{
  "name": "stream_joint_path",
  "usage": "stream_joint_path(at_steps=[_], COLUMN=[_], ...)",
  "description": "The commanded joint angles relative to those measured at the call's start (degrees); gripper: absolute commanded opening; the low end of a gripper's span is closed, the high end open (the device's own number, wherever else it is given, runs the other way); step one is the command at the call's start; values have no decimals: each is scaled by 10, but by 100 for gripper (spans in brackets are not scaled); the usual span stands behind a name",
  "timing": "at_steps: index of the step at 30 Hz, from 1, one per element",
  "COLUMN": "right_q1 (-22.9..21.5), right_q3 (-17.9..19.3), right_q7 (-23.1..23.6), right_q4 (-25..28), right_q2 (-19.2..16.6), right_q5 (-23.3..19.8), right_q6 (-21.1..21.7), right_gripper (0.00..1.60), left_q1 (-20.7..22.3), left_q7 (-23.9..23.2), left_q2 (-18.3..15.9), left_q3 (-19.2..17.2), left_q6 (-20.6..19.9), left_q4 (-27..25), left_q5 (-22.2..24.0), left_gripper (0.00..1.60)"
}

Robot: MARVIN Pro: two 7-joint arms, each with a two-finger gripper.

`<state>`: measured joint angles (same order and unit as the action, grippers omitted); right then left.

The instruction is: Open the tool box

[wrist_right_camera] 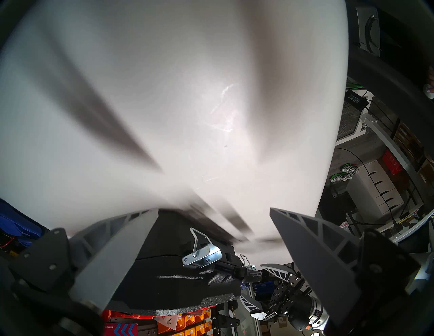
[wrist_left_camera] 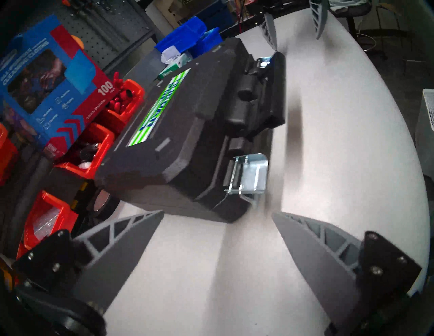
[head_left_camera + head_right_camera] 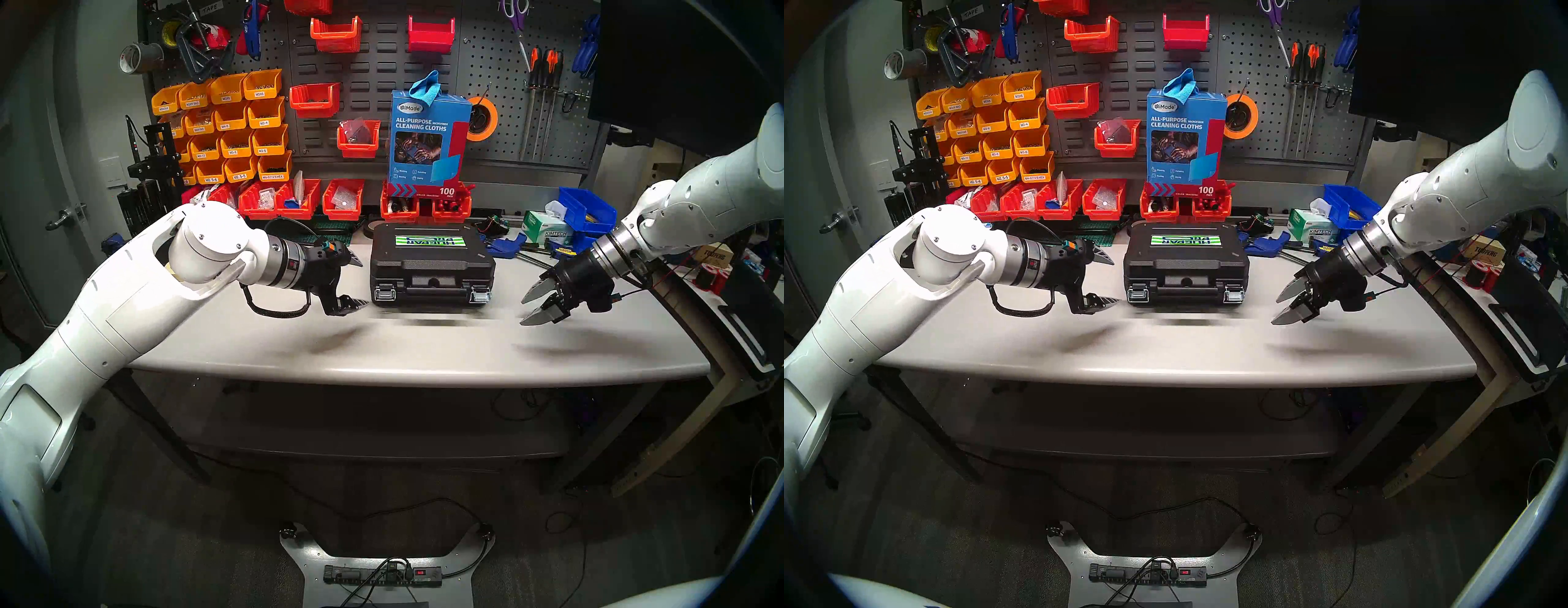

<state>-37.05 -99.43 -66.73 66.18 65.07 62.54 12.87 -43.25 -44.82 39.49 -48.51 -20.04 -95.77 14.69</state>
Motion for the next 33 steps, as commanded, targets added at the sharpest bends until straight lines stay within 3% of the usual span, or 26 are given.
stream_joint_path(at_steps=[1, 10, 17, 33], right_q1=[-4, -4, -5, -4], right_q3=[-1, 0, -1, 0], right_q7=[1, 1, 2, 1], right_q4=[-1, -1, -1, -1], right_q2=[1, 1, 1, 1], right_q5=[1, 1, 1, 1], right_q6=[1, 1, 1, 1], right_gripper=[160, 160, 160, 160], left_q1=[-23, -79, -116, -79], left_q7=[36, 121, 153, 147], left_q2=[-19, -14, -31, -15], left_q3=[-40, -44, -66, -82], left_q6=[-11, -56, -32, 2], left_q4=[-4, 27, 3, -38], left_q5=[34, 42, 69, 73], left_gripper=[160, 160, 160, 160])
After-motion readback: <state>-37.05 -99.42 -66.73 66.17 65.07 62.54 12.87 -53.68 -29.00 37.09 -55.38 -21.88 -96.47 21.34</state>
